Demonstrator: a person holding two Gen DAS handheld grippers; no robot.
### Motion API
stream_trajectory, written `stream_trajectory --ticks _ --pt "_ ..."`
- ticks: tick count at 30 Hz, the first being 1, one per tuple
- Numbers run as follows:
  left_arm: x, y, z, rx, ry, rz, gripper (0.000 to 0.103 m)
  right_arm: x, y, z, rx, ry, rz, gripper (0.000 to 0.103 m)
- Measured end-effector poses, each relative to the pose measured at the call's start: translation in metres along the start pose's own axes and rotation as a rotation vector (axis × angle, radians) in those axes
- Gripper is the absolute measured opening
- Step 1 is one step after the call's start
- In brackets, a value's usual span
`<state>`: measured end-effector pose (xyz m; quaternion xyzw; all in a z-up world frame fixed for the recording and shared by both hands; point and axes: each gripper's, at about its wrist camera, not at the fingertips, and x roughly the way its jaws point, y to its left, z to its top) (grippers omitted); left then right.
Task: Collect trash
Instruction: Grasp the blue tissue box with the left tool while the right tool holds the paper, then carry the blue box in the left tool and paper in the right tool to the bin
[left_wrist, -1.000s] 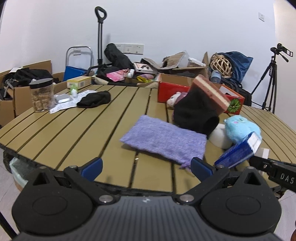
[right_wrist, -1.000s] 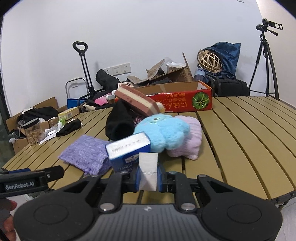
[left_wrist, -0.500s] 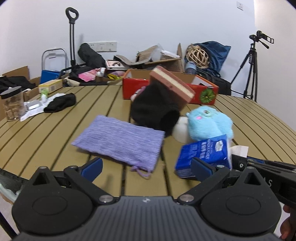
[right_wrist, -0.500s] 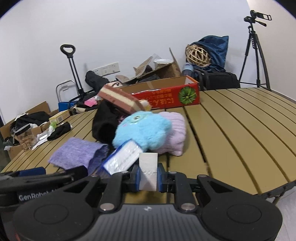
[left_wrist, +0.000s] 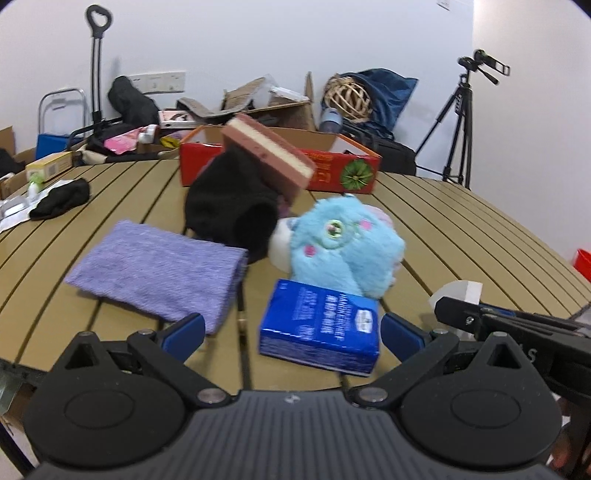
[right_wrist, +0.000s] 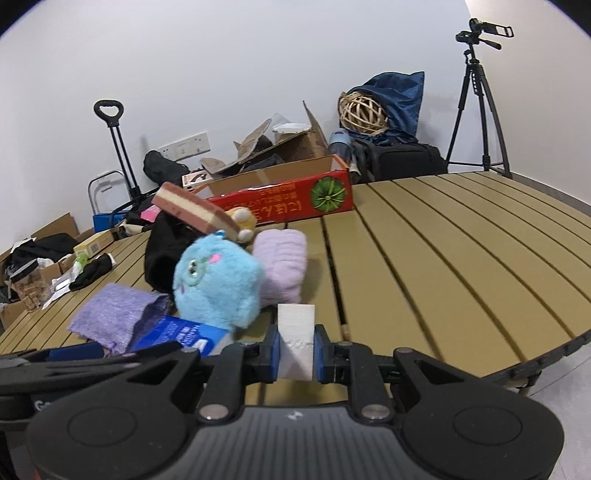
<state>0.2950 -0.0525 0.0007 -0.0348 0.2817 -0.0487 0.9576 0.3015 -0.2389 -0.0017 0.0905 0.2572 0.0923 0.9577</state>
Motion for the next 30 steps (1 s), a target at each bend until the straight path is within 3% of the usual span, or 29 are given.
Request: stream_trajectory --ticks 13,21,30 --pt "0.029 -0.011 -0.004 -0.015 0.030 0.034 0.103 -0.012 -0.022 -0.007 -0.007 -0.002 -0.022 0.017" --pt "0.026 -0.019 -0.006 0.016 0.014 0.071 0.077 -0.019 -0.020 -0.009 -0.031 -0.015 -0.014 0.017" --pt "0.015 -0.013 -0.005 0.003 0.001 0.063 0.077 -0.024 -0.012 -0.011 -0.065 -0.014 0.001 0.018"
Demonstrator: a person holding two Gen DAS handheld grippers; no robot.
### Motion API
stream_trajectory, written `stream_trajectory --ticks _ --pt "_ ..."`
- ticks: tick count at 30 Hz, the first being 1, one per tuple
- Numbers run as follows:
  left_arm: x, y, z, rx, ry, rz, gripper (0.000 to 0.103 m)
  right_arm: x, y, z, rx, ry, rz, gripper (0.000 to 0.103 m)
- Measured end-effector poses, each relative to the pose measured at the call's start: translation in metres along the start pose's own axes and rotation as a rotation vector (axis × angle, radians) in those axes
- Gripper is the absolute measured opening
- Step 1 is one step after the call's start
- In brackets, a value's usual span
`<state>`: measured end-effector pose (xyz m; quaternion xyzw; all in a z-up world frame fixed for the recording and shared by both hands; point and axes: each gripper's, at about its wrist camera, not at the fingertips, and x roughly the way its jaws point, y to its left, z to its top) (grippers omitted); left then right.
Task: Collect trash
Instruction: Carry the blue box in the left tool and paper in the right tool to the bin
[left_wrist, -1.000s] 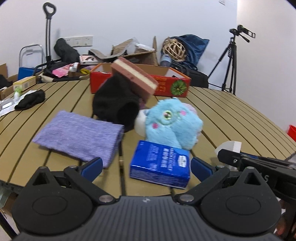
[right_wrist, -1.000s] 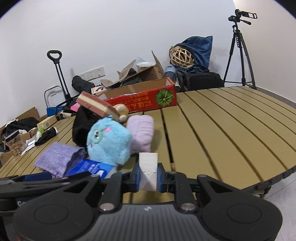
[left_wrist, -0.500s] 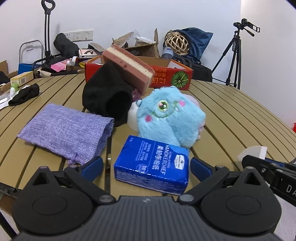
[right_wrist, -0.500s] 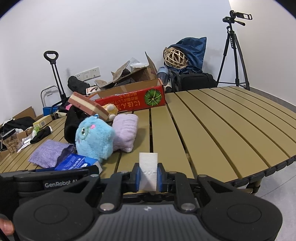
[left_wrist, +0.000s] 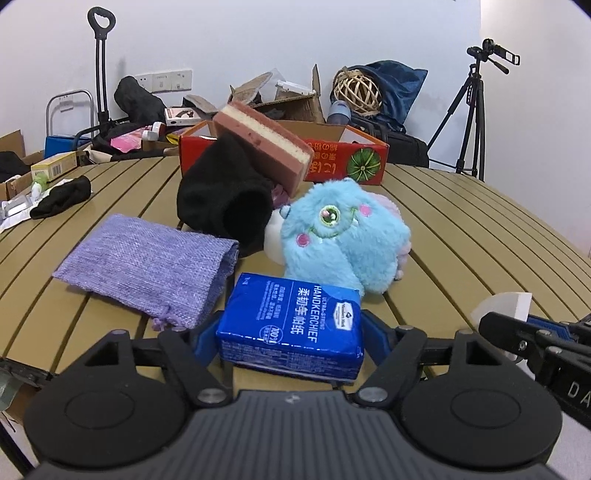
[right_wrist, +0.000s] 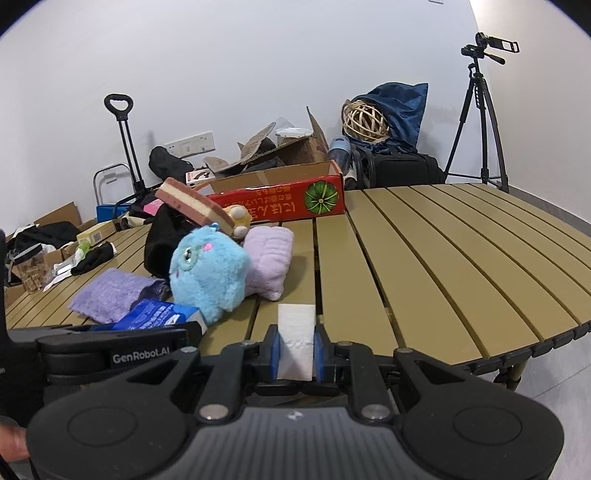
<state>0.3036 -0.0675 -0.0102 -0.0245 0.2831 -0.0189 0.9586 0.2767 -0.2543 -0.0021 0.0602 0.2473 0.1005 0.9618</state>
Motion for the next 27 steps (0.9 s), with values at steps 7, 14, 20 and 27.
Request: stream_trajectory --ticks 7,14,20,27 --pt "-0.018 0.004 0.001 0.002 -0.029 0.000 0.077 -0.013 0.006 0.000 -0.033 -0.010 0.018 0.018" --pt "-0.042 0.011 0.000 0.001 -0.053 -0.016 0.077 -0.032 0.013 -0.002 -0.075 -0.017 0.052 0.018" --pt "-0.066 0.017 -0.008 0.014 -0.067 -0.025 0.077 -0.042 0.019 -0.005 -0.100 -0.013 0.075 0.018" --pt "-0.099 0.025 -0.013 0.029 -0.090 -0.027 0.077 -0.054 0.030 -0.006 -0.118 -0.014 0.100 0.018"
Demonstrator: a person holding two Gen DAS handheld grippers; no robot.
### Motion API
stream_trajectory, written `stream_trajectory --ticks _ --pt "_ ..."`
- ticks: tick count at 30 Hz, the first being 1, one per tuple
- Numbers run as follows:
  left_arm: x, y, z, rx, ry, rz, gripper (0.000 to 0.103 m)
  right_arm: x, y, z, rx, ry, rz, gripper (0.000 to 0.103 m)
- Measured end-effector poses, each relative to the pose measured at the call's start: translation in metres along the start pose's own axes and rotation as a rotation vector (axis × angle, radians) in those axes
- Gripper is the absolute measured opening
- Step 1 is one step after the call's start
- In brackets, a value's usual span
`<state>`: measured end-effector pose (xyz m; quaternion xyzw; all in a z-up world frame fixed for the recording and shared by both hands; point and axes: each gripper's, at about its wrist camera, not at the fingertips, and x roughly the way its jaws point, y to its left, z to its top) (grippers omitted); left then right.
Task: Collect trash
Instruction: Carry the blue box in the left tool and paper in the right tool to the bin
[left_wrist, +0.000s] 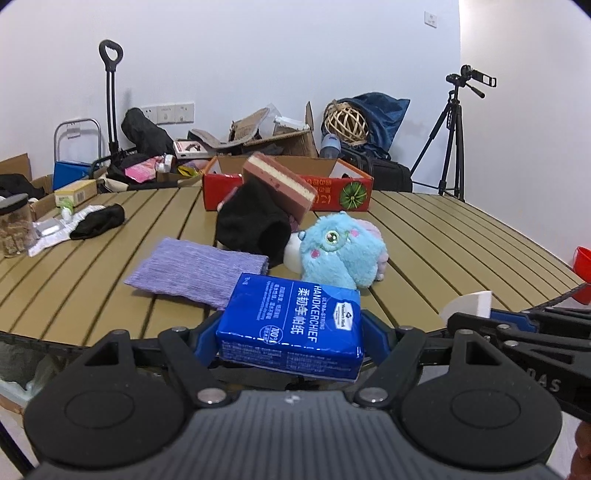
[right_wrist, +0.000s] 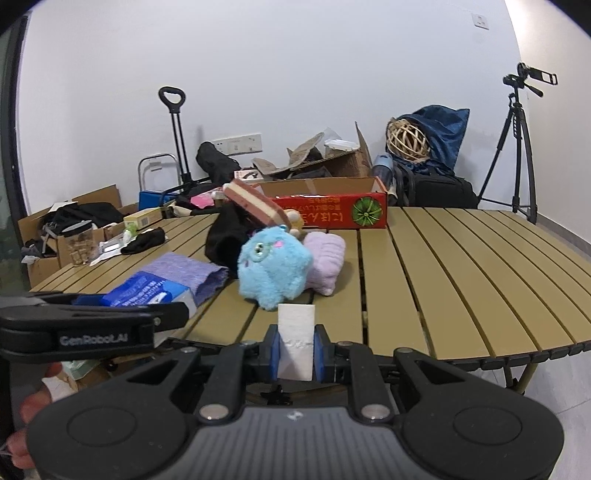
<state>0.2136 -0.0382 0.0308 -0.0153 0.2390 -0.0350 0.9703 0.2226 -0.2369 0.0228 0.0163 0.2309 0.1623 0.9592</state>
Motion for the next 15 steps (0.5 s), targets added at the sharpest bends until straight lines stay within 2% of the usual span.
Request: stream_trajectory --ticks 7,15 --pt "-0.030 0.013 -0.004 -0.001 -0.024 0.021 0.077 -0.009 0.019 -0.003 -0.052 0.020 0.021 0.018" --pt "-0.047 0.035 -0.022 -0.017 0.048 0.049 0.077 -0.014 0.038 -0.008 -0.098 0.090 0.039 0.018"
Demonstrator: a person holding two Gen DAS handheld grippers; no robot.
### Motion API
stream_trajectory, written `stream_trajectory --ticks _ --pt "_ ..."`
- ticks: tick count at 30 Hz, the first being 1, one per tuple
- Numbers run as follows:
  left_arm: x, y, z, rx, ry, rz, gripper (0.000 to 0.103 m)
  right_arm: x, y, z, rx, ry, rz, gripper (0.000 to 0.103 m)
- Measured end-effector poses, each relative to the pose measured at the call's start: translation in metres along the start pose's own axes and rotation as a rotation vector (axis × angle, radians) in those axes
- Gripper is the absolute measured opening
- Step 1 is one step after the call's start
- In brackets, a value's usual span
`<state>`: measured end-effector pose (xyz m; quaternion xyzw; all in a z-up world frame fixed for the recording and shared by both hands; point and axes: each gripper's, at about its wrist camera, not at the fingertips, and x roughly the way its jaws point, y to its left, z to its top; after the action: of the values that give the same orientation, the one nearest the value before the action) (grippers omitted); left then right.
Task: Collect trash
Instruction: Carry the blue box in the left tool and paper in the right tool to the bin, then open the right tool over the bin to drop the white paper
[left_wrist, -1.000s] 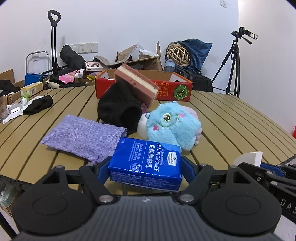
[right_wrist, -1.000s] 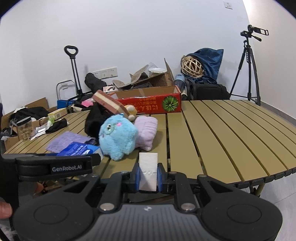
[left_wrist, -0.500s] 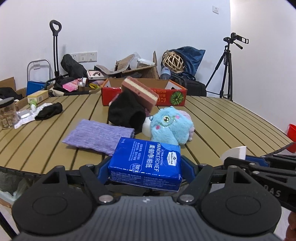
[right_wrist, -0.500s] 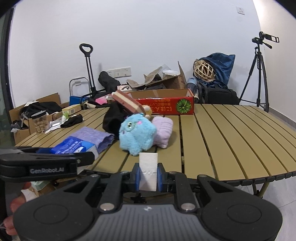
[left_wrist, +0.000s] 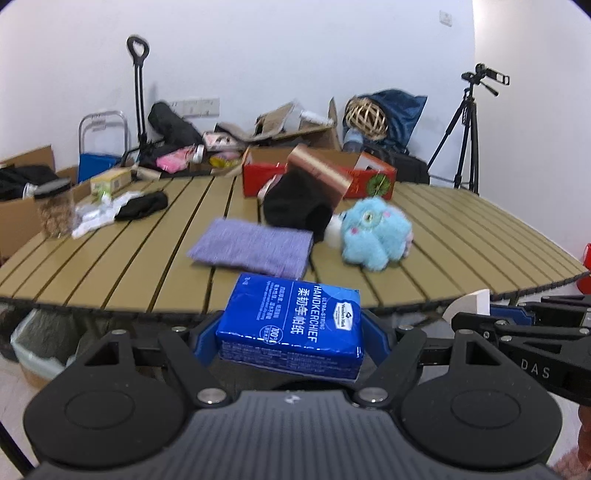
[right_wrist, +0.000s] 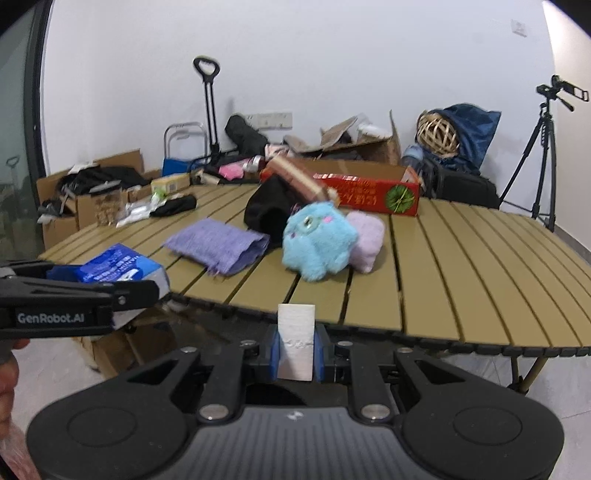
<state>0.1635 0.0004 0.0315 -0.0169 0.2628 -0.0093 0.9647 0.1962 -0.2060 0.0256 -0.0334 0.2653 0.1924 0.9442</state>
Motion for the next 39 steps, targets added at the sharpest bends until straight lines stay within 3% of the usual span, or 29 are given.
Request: stream_trajectory --ticks 12,25,31,39 --pt "0.004 0.032 -0.061 -0.014 0.188 0.081 0.077 0.025 0.031 -0.046 -0.076 0.215 0.043 0.018" --pt "0.027 0.043 -0.110 -0.049 0.362 0.115 0.077 0.049 0.051 -0.121 -0.104 0.496 0.052 0.018" --pt "0.032 0.045 -0.117 -0.044 0.377 0.139 0.077 0.058 0.044 -0.137 -0.078 0.551 0.030 0.018" --pt "0.043 0.044 -0.119 -0.039 0.390 0.146 0.077 0.069 0.041 -0.136 -0.078 0.561 0.026 0.018"
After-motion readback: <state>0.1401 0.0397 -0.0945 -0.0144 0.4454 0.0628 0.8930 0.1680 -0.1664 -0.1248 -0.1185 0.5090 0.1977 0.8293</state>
